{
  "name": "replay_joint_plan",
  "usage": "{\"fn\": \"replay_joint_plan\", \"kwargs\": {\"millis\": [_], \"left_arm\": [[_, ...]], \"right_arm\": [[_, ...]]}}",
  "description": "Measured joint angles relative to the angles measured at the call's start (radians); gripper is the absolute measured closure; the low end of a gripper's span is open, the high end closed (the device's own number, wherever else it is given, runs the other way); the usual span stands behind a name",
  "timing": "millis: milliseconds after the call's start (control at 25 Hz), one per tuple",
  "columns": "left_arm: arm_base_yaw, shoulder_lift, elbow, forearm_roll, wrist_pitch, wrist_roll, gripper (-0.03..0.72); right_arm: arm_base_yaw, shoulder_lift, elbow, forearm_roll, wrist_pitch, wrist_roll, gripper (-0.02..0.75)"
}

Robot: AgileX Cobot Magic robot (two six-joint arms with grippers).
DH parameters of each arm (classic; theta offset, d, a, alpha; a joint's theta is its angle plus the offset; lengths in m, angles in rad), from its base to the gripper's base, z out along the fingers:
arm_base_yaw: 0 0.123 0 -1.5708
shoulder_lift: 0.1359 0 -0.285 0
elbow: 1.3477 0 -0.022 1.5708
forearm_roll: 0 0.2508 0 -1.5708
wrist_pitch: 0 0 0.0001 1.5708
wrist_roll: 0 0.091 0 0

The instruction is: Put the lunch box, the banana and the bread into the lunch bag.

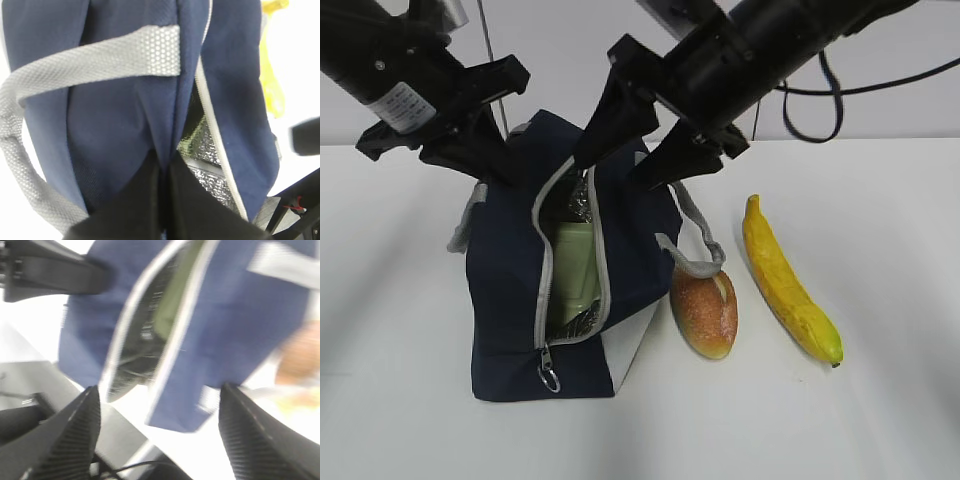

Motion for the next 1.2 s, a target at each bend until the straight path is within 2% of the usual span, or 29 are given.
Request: {"fn": "replay_joint_plan", "kwargs": {"millis": [240,440,560,760,1080,1200], "left_arm": [[0.000,0.000,0.000,0.004,0.003,0.004,0.691],[0.000,0.000,0.000,0.007,0.003,0.008,0.691],[0.000,0.000,0.000,0.008,0.003,0.011,0.691],[0.000,0.000,0.000,0.008,0.005,0.011,0.691],[0.000,0.000,0.000,0.008,0.008,0.011,0.691],[0.000,0.000,0.000,0.008,0.008,0.011,0.691]], "right_arm": [[0.000,-0.180,0.039,-0.271,-0.040,0.132,0.195],[0.000,-0.319,0.173,-0.508,-0.096,0.230,0.195],[0.000,-0.366,0.269,-0.609,-0.126,0.277,0.195],[0.000,-0.343,0.362,-0.688,-0.159,0.292,0.195],[0.000,-0.177,0.366,-0.742,-0.273,0.294,0.195],[0.000,-0.113,0.366,-0.808,-0.312,0.296,0.195]]}}
